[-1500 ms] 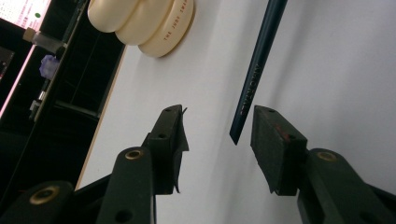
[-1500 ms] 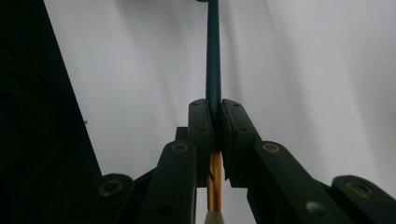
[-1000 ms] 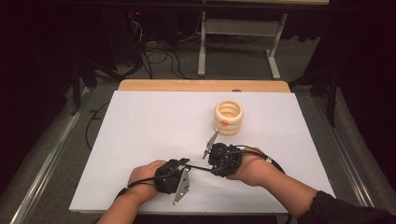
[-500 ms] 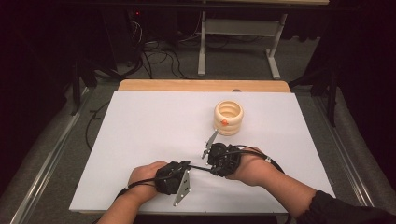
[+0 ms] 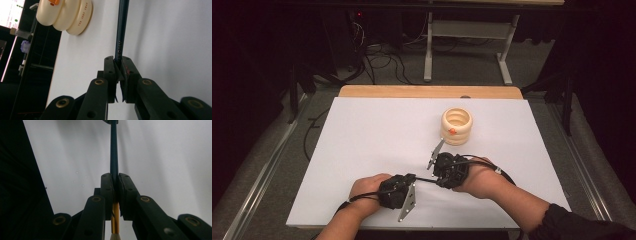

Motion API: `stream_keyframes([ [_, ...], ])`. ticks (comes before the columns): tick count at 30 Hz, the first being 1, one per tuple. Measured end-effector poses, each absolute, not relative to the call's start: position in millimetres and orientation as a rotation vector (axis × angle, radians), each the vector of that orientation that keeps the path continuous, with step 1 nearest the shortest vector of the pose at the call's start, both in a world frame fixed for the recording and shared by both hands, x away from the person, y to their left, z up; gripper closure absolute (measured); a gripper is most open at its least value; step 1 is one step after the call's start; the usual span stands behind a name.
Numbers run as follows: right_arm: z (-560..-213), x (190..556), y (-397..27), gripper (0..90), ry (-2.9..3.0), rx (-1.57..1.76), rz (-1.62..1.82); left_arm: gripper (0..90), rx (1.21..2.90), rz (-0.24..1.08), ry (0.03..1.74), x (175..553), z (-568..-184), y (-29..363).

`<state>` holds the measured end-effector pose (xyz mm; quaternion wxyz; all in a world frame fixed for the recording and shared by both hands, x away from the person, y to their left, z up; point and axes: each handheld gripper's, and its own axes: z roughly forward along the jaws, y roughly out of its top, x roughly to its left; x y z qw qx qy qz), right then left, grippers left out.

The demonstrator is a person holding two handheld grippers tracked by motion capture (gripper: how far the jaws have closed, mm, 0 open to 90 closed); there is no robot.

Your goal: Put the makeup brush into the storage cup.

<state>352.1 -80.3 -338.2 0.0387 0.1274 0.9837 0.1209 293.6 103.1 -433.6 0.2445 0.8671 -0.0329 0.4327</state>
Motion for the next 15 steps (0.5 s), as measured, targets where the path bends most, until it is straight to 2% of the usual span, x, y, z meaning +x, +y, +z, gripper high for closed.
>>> stream_keyframes([
  [15, -336.1, 352.9, -80.2, 85.2, 3.007, 0.389, 0.373, 85.9, 2.366, 1.204, -0.093, 293.6, -433.6, 102.7],
])
